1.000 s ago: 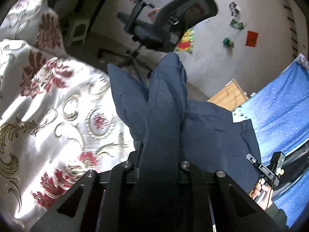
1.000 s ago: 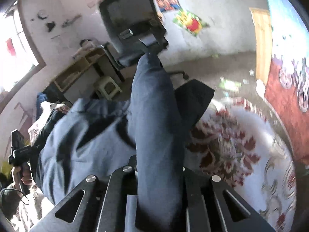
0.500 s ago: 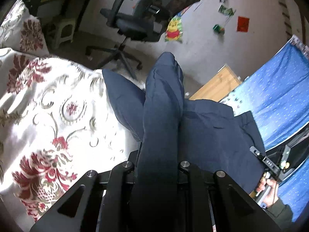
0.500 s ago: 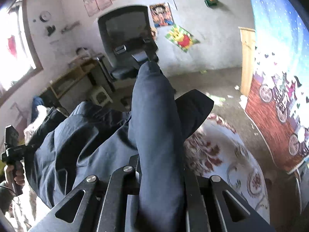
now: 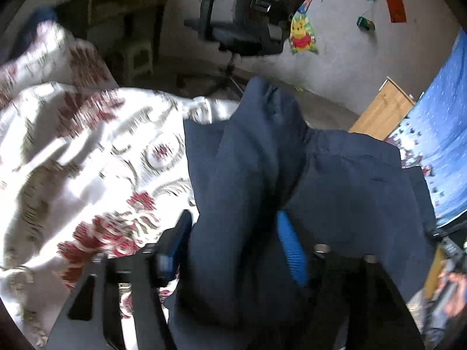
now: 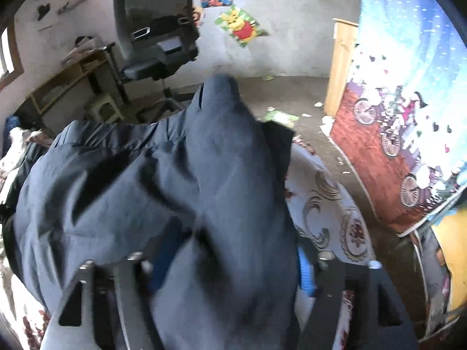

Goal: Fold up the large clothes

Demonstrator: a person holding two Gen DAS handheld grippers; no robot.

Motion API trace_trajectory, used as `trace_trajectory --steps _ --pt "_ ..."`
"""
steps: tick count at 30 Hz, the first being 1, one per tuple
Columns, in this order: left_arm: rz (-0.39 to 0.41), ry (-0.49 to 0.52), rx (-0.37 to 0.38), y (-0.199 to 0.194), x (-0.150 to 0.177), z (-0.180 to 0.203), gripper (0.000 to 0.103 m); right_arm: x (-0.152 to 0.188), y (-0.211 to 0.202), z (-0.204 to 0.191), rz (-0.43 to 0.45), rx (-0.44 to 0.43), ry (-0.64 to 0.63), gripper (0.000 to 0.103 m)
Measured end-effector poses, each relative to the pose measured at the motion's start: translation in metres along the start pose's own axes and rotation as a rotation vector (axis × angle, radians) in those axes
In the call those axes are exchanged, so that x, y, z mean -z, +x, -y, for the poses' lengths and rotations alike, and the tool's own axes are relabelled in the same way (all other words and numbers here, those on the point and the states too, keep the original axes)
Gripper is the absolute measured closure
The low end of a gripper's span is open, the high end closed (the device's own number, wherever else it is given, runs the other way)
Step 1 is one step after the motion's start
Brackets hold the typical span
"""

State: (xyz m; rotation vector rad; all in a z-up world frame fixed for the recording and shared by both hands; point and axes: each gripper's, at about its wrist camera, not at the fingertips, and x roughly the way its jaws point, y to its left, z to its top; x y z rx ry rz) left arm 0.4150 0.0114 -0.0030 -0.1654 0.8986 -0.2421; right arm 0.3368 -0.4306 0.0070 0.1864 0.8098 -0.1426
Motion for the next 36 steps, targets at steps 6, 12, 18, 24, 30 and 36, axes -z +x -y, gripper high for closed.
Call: trace_trajectory --steps 6,12,18,24,30,36 --pt "0.188 0.087 -0.079 -0.043 0.021 0.034 0.012 0.009 -0.04 -0.009 0.097 0.004 0.005 0.007" --pt "0.304 0.153 -0.131 -0.076 0.039 0.058 0.007 0.023 -0.086 -0.02 0.204 -0.037 -0.006 0.0" --pt "0.412 0.211 -0.144 -0.114 0.057 0.08 0.003 0.044 -0.128 -0.022 0.297 -0.037 0.047 0.0" --pt "0.461 0.242 -0.112 -0.151 0.083 0.091 0.003 0.067 -0.162 -0.025 0.357 -0.025 0.08 0.0" --pt "0.489 0.256 -0.087 -0.178 0.103 0.105 0.003 0.086 -0.194 -0.043 0.427 -0.008 0.041 0.0" --pt "0.472 0.26 -0.074 -0.185 0.131 0.108 0.003 0.119 -0.215 -0.079 0.46 -0.024 -0.048 0.0"
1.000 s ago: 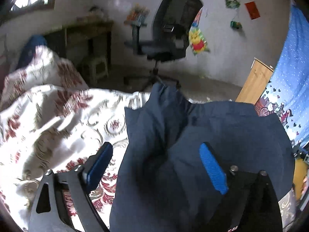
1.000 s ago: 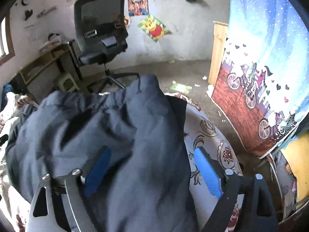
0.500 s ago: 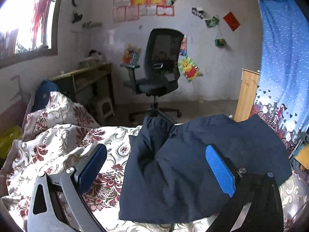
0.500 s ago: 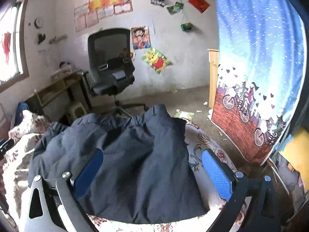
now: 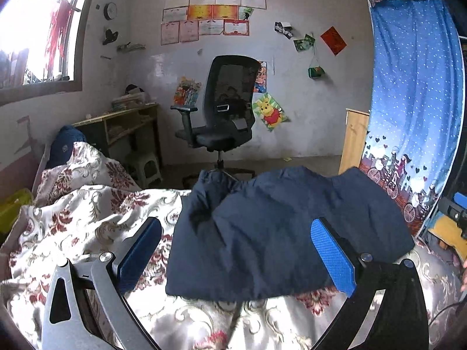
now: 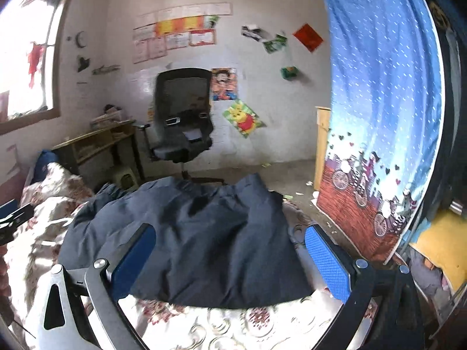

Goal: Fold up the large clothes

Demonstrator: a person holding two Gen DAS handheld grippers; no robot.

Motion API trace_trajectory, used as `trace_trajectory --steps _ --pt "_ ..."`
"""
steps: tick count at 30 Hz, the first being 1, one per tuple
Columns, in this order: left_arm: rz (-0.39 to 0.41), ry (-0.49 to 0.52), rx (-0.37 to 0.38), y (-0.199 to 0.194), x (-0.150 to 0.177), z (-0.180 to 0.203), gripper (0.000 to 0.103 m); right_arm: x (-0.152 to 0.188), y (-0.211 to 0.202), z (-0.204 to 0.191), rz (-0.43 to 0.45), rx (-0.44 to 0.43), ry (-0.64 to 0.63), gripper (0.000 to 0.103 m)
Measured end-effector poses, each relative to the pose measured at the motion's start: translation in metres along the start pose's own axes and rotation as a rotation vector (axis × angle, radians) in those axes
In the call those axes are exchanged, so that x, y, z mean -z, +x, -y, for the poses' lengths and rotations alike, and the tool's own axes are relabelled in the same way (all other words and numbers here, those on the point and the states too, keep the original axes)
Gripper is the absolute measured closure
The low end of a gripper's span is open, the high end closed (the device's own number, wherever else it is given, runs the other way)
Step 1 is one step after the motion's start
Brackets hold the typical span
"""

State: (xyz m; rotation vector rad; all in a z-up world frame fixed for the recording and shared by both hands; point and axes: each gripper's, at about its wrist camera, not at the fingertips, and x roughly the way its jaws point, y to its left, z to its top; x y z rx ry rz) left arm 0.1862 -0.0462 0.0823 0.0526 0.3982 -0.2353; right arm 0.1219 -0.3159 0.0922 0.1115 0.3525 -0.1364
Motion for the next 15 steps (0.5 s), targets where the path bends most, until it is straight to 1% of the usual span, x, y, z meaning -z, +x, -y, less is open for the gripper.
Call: trace_trajectory --steps 6,10,15 --pt "-0.054 -0.033 0.004 -0.011 0.031 -0.004 0.003 0.031 -0.02 -0.032 -0.031 -0.05 -0.056 0.0" --pt "-0.044 -0.042 0.01 -0.021 0.048 -0.005 0.003 0.046 -0.029 -0.047 -0.049 -0.078 -0.065 0.0" --pt "-0.034 -0.036 0.008 -0.032 0.061 -0.004 0.003 0.055 -0.033 -0.063 -0.048 -0.098 -0.095 0.0"
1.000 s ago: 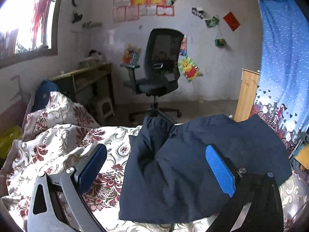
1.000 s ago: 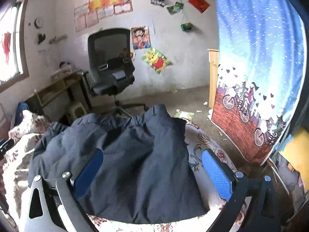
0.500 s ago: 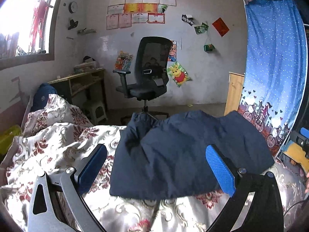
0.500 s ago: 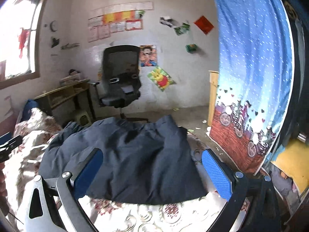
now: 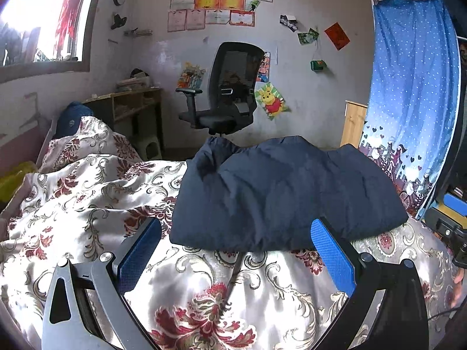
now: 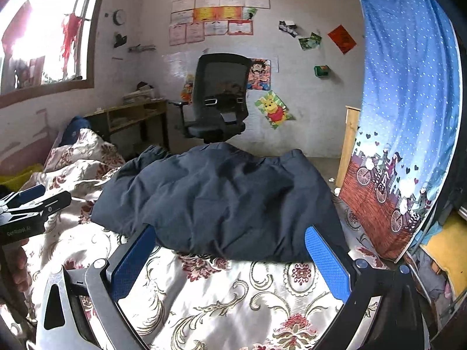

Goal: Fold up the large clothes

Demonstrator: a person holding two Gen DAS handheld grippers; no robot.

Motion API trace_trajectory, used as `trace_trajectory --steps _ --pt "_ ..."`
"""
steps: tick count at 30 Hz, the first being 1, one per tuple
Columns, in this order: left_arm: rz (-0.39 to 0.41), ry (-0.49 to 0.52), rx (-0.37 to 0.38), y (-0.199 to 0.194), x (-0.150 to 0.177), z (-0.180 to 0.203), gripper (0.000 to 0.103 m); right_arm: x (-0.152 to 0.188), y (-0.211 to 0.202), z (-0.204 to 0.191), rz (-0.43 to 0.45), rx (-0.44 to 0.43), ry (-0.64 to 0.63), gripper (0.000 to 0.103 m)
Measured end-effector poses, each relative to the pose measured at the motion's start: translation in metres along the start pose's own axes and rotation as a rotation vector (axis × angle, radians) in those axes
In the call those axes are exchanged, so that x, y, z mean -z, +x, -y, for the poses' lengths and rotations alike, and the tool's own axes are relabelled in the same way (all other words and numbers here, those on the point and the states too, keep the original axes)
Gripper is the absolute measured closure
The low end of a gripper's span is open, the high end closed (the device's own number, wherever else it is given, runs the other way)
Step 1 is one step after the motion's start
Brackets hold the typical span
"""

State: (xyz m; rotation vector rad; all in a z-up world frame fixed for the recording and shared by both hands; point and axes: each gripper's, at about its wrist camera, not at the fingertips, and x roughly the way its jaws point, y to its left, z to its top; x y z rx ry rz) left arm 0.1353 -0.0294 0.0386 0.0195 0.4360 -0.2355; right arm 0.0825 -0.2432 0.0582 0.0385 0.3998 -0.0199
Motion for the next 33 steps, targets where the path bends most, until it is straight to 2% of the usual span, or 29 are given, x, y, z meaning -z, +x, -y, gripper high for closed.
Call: trace_trajectory --steps 4,9,14,33 --pt "0.001 0.016 -0.005 -0.005 0.006 0.003 0.003 0.004 0.002 -0.005 -0.004 -0.006 -0.01 0.0" --pt "-0.044 0.012 0.011 -0.005 0.016 0.003 0.003 0.01 0.007 -0.006 -0.026 -0.004 -0.008 0.0" --pt "-0.053 0.036 0.005 -0.005 0.023 0.006 0.003 0.014 0.013 -0.001 -0.056 0.002 0.016 0.0" --pt "-0.042 0.047 0.007 -0.007 0.024 0.006 0.003 0.019 0.016 0.003 -0.079 0.0 0.038 0.0"
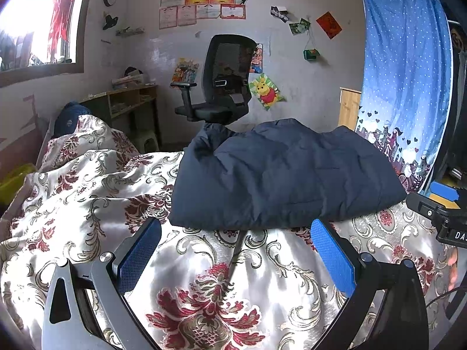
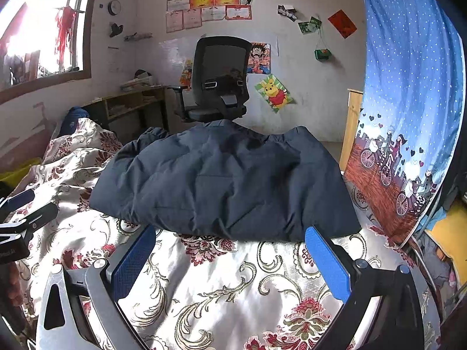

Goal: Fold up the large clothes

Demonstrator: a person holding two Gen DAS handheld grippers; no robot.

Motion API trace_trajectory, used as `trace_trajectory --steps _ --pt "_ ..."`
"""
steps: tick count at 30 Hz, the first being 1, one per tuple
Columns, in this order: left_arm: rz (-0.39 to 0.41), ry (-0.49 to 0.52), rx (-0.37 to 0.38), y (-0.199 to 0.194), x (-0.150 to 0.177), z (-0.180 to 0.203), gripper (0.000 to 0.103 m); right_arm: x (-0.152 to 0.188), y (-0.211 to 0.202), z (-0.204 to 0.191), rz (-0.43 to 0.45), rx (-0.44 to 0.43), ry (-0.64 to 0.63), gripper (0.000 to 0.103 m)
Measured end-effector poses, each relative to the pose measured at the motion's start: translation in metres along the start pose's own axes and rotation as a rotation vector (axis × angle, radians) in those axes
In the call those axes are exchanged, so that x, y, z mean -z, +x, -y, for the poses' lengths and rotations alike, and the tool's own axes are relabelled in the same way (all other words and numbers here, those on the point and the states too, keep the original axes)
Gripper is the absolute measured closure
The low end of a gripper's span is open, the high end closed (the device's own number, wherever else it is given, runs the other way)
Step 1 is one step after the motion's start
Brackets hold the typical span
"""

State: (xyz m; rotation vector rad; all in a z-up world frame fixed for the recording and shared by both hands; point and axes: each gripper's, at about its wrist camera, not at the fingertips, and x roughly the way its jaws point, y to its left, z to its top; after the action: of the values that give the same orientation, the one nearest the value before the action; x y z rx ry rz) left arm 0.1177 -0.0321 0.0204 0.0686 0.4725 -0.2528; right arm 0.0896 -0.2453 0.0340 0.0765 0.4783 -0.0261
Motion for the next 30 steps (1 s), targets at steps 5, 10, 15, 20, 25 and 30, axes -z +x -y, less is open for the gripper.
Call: trace_trajectory --steps 5,10,15,20,25,30 --pt "0.002 -0.001 -0.002 -0.0001 0.0001 0.0 0.003 0.0001 0.0004 0.0004 0.0 0.0 0.001 0.0" --pt "0.002 0.0 -0.003 0.0004 0.0005 0.0002 0.003 0.0005 0.0007 0.0001 -0.002 -0.006 -0.001 0.0" --pt "-0.001 0.0 -0.002 0.0008 0.0002 -0.0002 0.003 0.0013 0.0009 -0.0012 -0.003 -0.009 -0.002 0.0" --pt "-0.001 0.002 -0.001 0.0014 -0.0001 0.0001 0.003 0.0016 0.001 -0.0018 -0.004 -0.009 -0.001 0.0" --pt "-0.002 0.002 0.001 0.0014 0.0 0.0007 0.003 0.0014 0.0011 -0.0015 -0.004 -0.009 -0.001 0.0" --pt "-0.001 0.003 0.0 0.0016 -0.0001 0.0012 0.003 0.0011 0.0009 -0.0013 -0.003 -0.009 -0.001 0.0"
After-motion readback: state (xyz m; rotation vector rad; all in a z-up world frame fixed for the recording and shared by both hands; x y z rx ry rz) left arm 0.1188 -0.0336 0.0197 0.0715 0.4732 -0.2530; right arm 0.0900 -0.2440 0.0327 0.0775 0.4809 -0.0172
